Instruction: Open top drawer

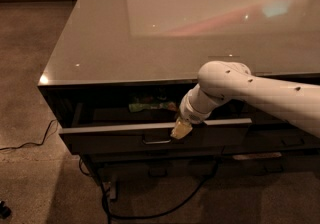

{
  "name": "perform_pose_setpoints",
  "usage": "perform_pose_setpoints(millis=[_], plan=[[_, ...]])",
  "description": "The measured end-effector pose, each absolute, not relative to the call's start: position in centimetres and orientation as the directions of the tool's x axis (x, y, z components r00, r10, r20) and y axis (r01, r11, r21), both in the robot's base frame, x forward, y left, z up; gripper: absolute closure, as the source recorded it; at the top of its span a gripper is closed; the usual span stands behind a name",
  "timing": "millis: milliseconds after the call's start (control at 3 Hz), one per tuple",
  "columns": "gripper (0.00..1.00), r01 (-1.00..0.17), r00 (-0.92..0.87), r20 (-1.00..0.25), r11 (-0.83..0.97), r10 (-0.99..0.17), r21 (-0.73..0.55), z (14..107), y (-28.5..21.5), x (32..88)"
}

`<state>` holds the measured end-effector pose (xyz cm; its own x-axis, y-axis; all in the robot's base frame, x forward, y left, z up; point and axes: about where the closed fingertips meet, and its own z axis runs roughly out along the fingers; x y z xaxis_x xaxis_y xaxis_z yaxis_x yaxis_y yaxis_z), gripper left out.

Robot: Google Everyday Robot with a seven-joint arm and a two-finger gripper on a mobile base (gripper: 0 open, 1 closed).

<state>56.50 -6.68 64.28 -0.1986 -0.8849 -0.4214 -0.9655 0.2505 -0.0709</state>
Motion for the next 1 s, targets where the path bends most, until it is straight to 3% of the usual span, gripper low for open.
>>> perform_pose_setpoints(millis=[333,667,1000], plan=[[0.39,-0.966,-0.200,-0.422,0.249,-0.884,-0.065,64.3,-6.8,56.2],[0.16,-0.972,-0.211,-0.433,0.236,-0.876,-0.003,64.2,-6.8,53.0],[0.00,-0.976,-0.218,-0.437,0.198,-0.873,0.091,64.9,-6.4,47.4]])
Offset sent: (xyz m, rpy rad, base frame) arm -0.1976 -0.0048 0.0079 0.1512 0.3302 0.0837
